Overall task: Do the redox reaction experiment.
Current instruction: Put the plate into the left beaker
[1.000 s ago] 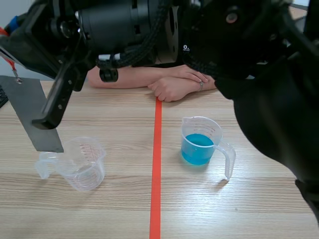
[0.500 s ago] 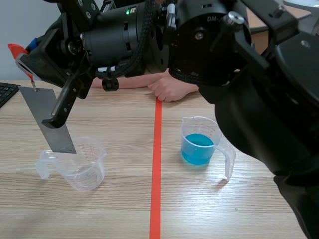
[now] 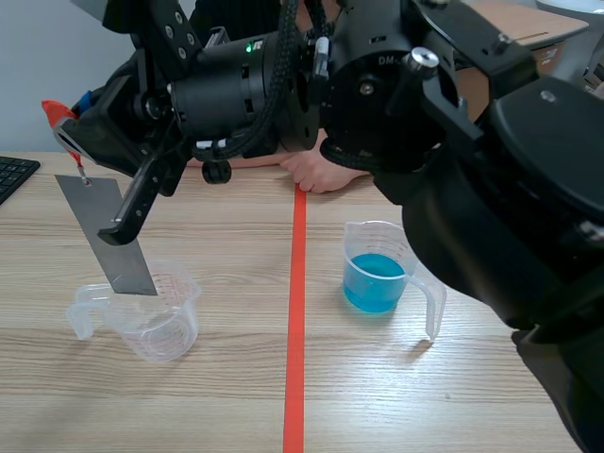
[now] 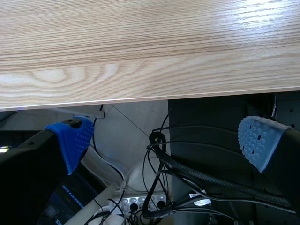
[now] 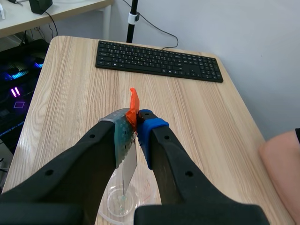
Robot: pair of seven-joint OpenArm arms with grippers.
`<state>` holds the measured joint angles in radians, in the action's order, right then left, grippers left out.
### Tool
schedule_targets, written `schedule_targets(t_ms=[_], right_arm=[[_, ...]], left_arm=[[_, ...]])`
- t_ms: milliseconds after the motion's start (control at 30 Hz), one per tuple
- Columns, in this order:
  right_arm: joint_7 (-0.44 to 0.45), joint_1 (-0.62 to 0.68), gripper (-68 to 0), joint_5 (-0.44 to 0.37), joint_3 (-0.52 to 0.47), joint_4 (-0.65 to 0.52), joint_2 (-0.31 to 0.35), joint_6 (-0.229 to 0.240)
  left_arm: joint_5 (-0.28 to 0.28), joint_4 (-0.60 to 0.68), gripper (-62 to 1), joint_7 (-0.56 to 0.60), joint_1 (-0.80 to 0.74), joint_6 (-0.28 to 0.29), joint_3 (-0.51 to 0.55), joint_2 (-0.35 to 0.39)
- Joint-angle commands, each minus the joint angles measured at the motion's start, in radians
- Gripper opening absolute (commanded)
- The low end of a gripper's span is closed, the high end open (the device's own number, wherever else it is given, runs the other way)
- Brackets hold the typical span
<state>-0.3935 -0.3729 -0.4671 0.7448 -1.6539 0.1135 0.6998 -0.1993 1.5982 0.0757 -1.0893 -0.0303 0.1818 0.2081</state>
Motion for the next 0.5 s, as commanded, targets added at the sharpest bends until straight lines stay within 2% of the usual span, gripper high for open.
schedule_targets(t_ms=[0, 467], right_arm=[[0.023, -0.029, -65.8, -0.008, -0.001, -0.003, -0.005, -0.003], [0.111, -0.035, -65.8, -0.008, -0.001, 0.102, -0.003, 0.004]], left_arm=[[0.001, 0.012, 1.4, 0.009, -0.016, -0.002, -0.002, 0.008], [0.001, 0.012, 1.4, 0.009, -0.016, -0.002, -0.002, 0.008]])
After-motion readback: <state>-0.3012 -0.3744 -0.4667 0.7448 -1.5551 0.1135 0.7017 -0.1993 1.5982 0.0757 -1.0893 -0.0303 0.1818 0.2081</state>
